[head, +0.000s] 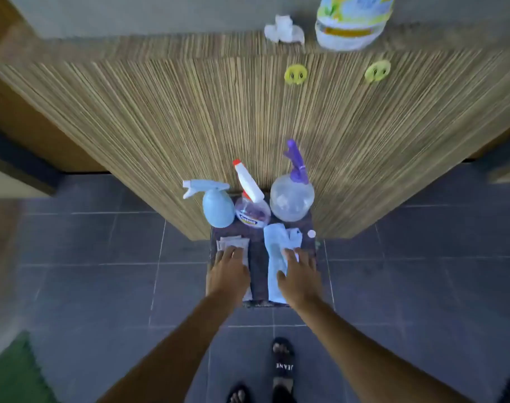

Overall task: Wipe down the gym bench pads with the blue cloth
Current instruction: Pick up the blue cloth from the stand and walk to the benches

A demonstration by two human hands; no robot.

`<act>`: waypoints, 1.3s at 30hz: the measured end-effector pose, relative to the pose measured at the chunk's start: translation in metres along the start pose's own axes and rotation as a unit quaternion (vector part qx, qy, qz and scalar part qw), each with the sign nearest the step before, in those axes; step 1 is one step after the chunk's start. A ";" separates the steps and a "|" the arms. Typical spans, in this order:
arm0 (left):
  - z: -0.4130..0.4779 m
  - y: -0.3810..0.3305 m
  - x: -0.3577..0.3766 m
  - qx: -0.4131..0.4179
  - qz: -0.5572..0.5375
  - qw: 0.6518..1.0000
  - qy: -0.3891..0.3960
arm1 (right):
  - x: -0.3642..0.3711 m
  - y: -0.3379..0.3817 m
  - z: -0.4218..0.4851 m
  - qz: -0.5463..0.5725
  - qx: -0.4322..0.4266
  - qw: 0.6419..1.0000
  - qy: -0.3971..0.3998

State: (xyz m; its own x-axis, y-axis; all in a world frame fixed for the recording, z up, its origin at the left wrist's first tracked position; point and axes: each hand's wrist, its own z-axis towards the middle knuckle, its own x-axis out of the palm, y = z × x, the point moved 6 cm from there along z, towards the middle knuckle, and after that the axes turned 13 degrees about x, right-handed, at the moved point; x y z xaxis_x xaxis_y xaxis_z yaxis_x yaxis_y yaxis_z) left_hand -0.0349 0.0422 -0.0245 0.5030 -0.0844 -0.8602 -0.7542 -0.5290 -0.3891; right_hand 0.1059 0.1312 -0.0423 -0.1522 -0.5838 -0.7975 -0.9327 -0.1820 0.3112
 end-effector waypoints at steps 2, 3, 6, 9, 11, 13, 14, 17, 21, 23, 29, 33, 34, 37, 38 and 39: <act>0.009 0.004 0.021 0.014 0.028 1.000 0.002 | 0.014 0.001 0.012 -0.006 0.008 0.999 -0.036; 0.011 0.008 0.033 0.022 0.036 0.999 0.000 | 0.024 0.001 0.015 -0.004 0.009 0.999 -0.050; 0.020 0.020 0.065 0.058 0.039 0.997 -0.032 | 0.052 0.001 0.027 -0.010 0.005 0.994 -0.110; 0.024 0.035 0.090 0.089 0.077 0.990 -0.078 | 0.068 -0.002 0.042 -0.043 0.009 0.980 -0.196; 0.024 0.041 0.100 0.102 0.097 0.985 -0.101 | 0.071 -0.002 0.050 -0.063 0.012 0.971 -0.230; 0.024 0.042 0.102 0.117 0.113 0.978 -0.131 | 0.072 -0.004 0.052 -0.082 0.014 0.962 -0.258; 0.024 0.042 0.103 0.119 0.120 0.976 -0.140 | 0.072 -0.004 0.052 -0.086 0.015 0.959 -0.271; 0.023 0.043 0.104 0.113 0.118 0.975 -0.151 | 0.072 -0.004 0.049 -0.078 0.015 0.951 -0.298; 0.021 0.043 0.104 0.110 0.116 0.975 -0.154 | 0.072 -0.004 0.048 -0.066 0.018 0.947 -0.312; 0.021 0.043 0.104 0.109 0.118 0.975 -0.156 | 0.072 -0.004 0.049 -0.067 0.015 0.948 -0.312; 0.022 0.041 0.104 0.113 0.118 0.975 -0.150 | 0.070 -0.005 0.052 -0.054 0.004 0.946 -0.321; 0.021 0.040 0.098 0.116 0.105 0.978 -0.135 | 0.064 -0.008 0.050 0.014 0.009 0.954 -0.300; 0.021 0.040 0.096 0.118 0.098 0.980 -0.129 | 0.061 -0.009 0.050 0.037 0.011 0.958 -0.285; 0.017 0.040 0.088 0.122 0.079 0.982 -0.117 | 0.052 -0.011 0.052 0.119 -0.005 0.965 -0.236; 0.016 0.041 0.086 0.121 0.078 0.983 -0.114 | 0.049 -0.011 0.052 0.155 -0.010 0.965 -0.213; 0.013 0.040 0.081 0.121 0.078 0.983 -0.113 | 0.045 -0.011 0.050 0.198 -0.012 0.962 -0.186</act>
State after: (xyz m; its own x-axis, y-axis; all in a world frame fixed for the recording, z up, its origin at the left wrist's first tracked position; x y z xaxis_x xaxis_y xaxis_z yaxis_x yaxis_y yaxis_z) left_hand -0.0297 0.0255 -0.1141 0.2875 0.0549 -0.9562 -0.9071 -0.3048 -0.2902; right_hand 0.0925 0.1465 -0.1074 -0.6049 -0.2893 -0.7419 -0.7701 -0.0248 0.6375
